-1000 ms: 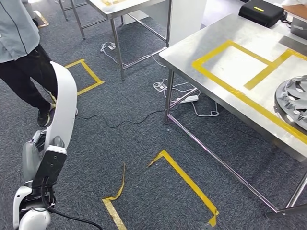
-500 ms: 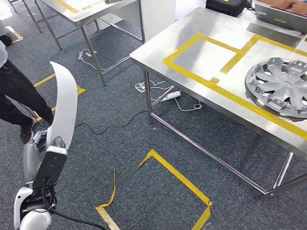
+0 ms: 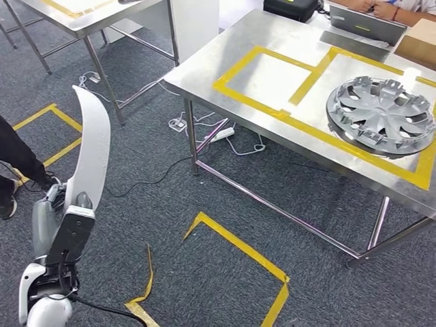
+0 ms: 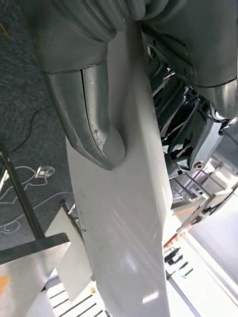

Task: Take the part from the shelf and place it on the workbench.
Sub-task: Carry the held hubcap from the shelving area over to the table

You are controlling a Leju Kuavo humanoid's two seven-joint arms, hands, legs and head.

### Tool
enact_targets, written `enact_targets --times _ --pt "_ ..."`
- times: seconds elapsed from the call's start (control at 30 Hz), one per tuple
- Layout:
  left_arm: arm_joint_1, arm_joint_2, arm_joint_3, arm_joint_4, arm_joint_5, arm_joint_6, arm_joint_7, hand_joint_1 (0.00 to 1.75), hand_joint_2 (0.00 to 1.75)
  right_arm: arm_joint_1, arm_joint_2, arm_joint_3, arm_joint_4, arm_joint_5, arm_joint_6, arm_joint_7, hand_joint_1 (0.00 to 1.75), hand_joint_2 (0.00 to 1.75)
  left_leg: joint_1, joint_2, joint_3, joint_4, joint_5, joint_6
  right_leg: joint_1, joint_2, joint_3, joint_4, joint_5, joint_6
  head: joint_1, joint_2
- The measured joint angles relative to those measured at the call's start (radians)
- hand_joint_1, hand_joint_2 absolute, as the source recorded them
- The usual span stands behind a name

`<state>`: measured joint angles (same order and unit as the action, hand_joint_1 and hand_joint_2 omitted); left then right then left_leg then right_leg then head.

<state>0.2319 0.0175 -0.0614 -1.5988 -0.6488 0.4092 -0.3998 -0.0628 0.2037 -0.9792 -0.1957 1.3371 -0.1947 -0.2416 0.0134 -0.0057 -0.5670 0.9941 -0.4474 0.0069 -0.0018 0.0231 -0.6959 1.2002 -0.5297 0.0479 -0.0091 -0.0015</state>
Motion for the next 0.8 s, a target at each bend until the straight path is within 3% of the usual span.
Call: enact_targets --times 0.07,0.1,0.13,0.2,0.27,0.33,0.4,0.47,0.53,0.57,0.6,0.63,0.73,0.8 --pt "0.002 0.0 0.0 0.0 0.0 0.0 0.0 1.75 1.75 -0.001 0.0 0.0 0.0 0.0 0.0 0.002 0.0 1.75 -0.003 0.018 0.001 0.0 -0.001 0.002 -0.001 -0.013 -0.047 0.105 -0.037 0.003 0.0 0.0" --pt "0.002 0.0 0.0 0.0 0.0 0.0 0.0 1.75 1.75 -0.001 0.0 0.0 0.0 0.0 0.0 0.004 0.0 1.75 -0.004 0.027 0.002 0.001 -0.002 0.002 0.0 -0.015 -0.046 0.106 -0.028 0.004 0.0 0.0" --pt "0.002 0.0 0.0 0.0 0.0 0.0 0.0 1.75 1.75 0.0 0.0 0.0 0.0 0.0 0.0 0.005 0.0 1.75 -0.004 0.034 0.004 0.001 -0.004 0.002 0.0 -0.018 -0.024 0.067 -0.003 0.003 0.0 0.0" --pt "0.002 0.0 0.0 0.0 0.001 -0.001 0.0 1.75 1.75 -0.001 0.0 0.0 0.0 0.0 0.001 0.005 0.0 1.75 -0.006 0.047 0.01 0.002 -0.008 -0.003 0.002 -0.041 0.052 -0.072 0.057 -0.001 0.0 0.0" --pt "0.002 0.0 0.001 0.0 0.002 0.0 0.0 1.75 1.75 -0.004 0.0 0.0 0.0 0.0 0.001 0.006 0.0 1.75 -0.011 0.057 0.013 0.003 -0.011 -0.012 0.006 -0.059 0.101 -0.16 0.08 -0.011 -0.001 0.0" --pt "0.002 0.0 0.002 0.0 0.006 -0.001 0.001 1.75 1.75 -0.005 0.0 0.0 0.0 0.0 0.002 0.006 0.0 1.75 -0.013 0.068 0.014 0.003 -0.011 -0.021 0.009 -0.05 0.105 -0.17 0.081 -0.023 -0.002 0.0" --pt "0.002 -0.001 0.003 0.0 0.009 -0.002 0.002 1.75 1.75 -0.002 0.0 0.0 0.0 0.0 0.005 0.007 0.0 1.75 -0.01 0.062 0.012 0.01 -0.021 -0.032 0.006 -0.036 0.103 -0.174 0.085 -0.035 -0.002 0.0" --pt "0.002 -0.001 0.004 -0.001 0.01 -0.002 0.003 1.75 1.75 -0.003 0.001 0.0 0.0 0.0 0.006 0.007 0.0 1.75 -0.008 0.035 -0.02 0.084 -0.068 -0.042 0.0 -0.022 0.104 -0.177 0.088 -0.045 -0.004 0.0" --pt "0.004 -0.002 0.006 0.0 0.012 -0.003 0.004 1.75 1.75 -0.004 0.001 0.0 0.0 0.0 0.007 0.007 0.0 1.75 -0.007 0.018 -0.086 0.222 -0.131 -0.047 -0.001 -0.006 0.104 -0.177 0.089 -0.049 -0.006 0.0" --pt "0.005 -0.002 0.008 0.0 0.014 -0.004 0.004 1.75 1.75 -0.004 0.001 0.0 0.0 0.0 0.007 0.007 0.0 1.75 -0.007 0.016 -0.112 0.274 -0.145 -0.048 -0.001 0.003 0.104 -0.177 0.089 -0.05 -0.006 0.0" --pt "0.006 -0.002 0.01 0.0 0.018 -0.006 0.004 1.75 1.75 -0.003 0.001 0.0 0.0 0.0 0.007 0.007 0.0 1.75 -0.006 0.015 -0.124 0.291 -0.139 -0.048 -0.002 0.012 0.104 -0.177 0.089 -0.05 -0.006 0.0" --pt "0.006 -0.003 0.012 0.0 0.022 -0.008 0.004 1.75 1.75 -0.002 0.001 0.0 0.0 0.001 0.007 0.008 0.0 1.75 -0.006 0.013 -0.115 0.267 -0.114 -0.047 -0.002 0.022 0.105 -0.177 0.089 -0.049 -0.006 0.0" --pt "0.006 -0.003 0.015 -0.001 0.031 -0.014 0.004 1.75 1.75 -0.004 0.001 0.0 0.0 0.001 0.007 0.008 0.0 1.75 0.0 -0.021 -0.025 0.073 -0.017 -0.044 -0.004 0.053 0.104 -0.174 0.09 -0.041 -0.006 0.0" --pt "0.007 -0.004 0.017 -0.001 0.034 -0.015 0.003 1.75 1.75 -0.004 0.002 0.0 0.0 0.001 0.007 0.008 0.0 1.75 0.002 -0.042 0.003 0.007 -0.005 -0.039 -0.004 0.069 0.097 -0.173 0.093 -0.029 -0.006 0.0"
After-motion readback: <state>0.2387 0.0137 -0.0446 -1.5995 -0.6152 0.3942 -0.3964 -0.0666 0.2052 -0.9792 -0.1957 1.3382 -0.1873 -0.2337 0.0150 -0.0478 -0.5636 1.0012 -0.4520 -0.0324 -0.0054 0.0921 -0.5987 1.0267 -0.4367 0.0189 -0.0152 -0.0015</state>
